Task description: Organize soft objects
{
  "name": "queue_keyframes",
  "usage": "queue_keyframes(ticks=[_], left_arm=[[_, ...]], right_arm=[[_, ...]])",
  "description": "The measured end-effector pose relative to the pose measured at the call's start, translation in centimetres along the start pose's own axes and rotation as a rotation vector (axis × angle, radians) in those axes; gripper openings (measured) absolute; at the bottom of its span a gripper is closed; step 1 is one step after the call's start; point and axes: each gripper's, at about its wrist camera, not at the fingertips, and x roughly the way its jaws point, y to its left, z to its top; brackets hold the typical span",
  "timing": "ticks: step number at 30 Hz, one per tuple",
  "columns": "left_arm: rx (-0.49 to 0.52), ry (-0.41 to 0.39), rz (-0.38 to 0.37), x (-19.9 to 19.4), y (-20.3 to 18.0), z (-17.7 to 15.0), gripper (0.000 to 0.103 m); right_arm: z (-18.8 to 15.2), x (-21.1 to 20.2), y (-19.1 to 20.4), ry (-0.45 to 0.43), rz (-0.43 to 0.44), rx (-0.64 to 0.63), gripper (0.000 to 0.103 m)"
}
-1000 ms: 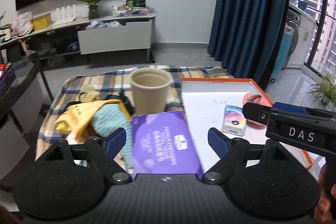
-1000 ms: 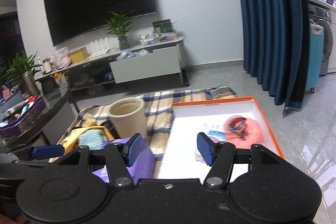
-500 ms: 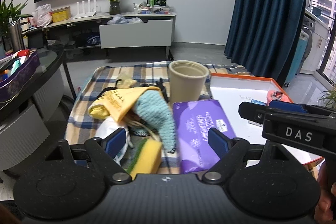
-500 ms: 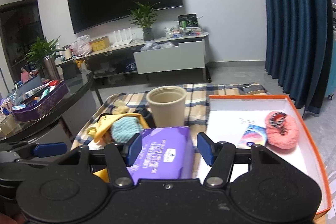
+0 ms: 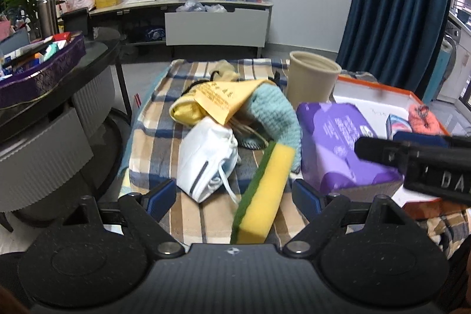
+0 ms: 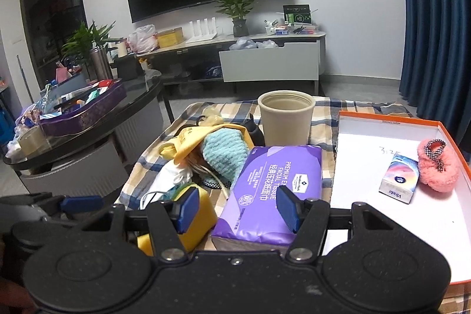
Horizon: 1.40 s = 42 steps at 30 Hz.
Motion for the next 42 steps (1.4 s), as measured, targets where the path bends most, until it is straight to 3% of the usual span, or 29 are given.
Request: queue_keyframes(ticks=[6,10,12,14,17,22,28,31,36,38,41,42], left_arm=[[0.061,0.002,-0.029,1.2,-1.1,-0.3,0.084],[0.115,0.019,-0.035,3.0,-1.9,-0.7,0.073],[0.126,0.035,-0.050,3.9,-2.1,-0.9,0.065],[0.137,0.038,-0.052,4.7,-2.1,-1.0,0.043],[0.120,0.047,-0.080,5.4,-1.7,-1.0,0.033],[0.076,0.017,-0.145,3.8,-0.6,-0.8,0.032],[-0.010,-0.027,-0.128,1.2,2.9,0.7,0.033],[-0.046,-0.049,-0.098,0.5,4.8,1.2,0.033],[-0.117,-0.057,-0.121,1.0,6.2,1.9,0.033],[-0.137,-0.053,-0.171,1.3,6.3,2.2,0.033],[-0.252,-0.042,-0.313,2.1,7.6,2.2,0.033],[-0.269,-0.047,-0.320,2.3,8.0,2.1,0.033]], right_arm=[[0.3,0.2,-0.5,-0.004,-0.006,0.008,0.071],[0.6,0.8,-0.8,0.003,-0.009,0.007,0.071],[0.8,1.3,-0.8,0.010,-0.006,0.010,0.071],[1.1,1.8,-0.8,0.017,-0.001,0.009,0.071],[1.7,2.6,-0.5,0.022,0.018,-0.004,0.071],[3.3,4.2,0.6,0.028,0.056,-0.064,0.071],[5.3,7.0,2.9,0.045,0.090,-0.209,0.071],[5.5,8.9,4.5,0.073,0.072,-0.327,0.071],[4.6,11.9,7.2,0.090,-0.003,-0.606,0.073],[4.5,12.8,7.5,0.095,0.006,-0.677,0.075],[4.5,14.2,7.9,0.106,0.035,-0.767,0.078],[4.5,14.8,8.2,0.110,0.033,-0.800,0.078]])
